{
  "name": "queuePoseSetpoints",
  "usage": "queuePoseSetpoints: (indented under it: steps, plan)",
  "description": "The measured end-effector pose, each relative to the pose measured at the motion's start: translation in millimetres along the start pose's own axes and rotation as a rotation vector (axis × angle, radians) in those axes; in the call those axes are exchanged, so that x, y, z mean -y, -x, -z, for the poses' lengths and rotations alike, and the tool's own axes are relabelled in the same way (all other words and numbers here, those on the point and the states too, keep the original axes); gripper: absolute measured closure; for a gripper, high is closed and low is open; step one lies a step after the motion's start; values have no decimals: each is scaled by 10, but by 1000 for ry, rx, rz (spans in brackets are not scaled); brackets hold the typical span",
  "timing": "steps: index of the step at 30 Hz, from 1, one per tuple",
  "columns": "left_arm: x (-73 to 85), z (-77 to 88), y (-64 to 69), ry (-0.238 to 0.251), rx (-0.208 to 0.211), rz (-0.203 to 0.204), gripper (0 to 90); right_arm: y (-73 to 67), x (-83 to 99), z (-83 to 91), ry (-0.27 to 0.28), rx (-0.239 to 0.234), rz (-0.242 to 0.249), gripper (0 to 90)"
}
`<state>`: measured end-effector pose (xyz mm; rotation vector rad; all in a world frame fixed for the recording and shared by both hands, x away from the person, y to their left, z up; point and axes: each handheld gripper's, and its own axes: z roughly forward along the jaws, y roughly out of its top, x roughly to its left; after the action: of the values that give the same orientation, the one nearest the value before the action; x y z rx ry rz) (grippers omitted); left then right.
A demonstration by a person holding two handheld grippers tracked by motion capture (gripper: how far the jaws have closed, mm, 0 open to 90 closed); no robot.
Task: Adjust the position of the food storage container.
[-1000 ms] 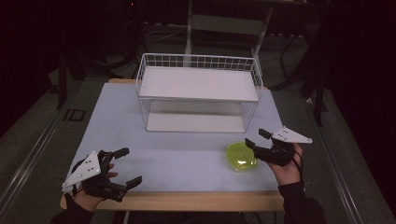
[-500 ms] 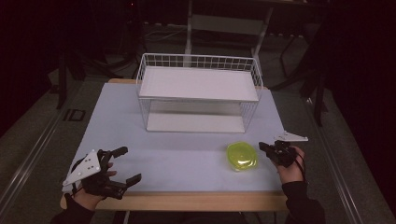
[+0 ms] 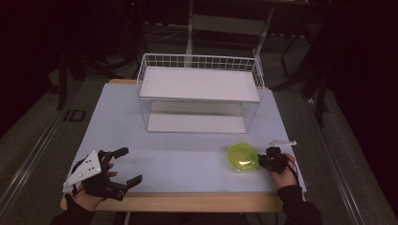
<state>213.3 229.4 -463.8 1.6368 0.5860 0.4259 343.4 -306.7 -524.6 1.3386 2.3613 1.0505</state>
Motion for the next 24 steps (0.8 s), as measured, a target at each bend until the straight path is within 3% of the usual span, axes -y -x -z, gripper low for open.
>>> queuePoseSetpoints:
  steps: [6,17,24]
  plan:
    - [-2,-1,1,-2,0,-1,17,-107,6,-44,-19,-32,26,899]
    - [2,-11,3,-9,1,-2,17,-475,-109,-194,-36,-120,72,898]
    - [5,-19,6,-15,3,-4,17,-612,-122,-270,-65,-138,91,893]
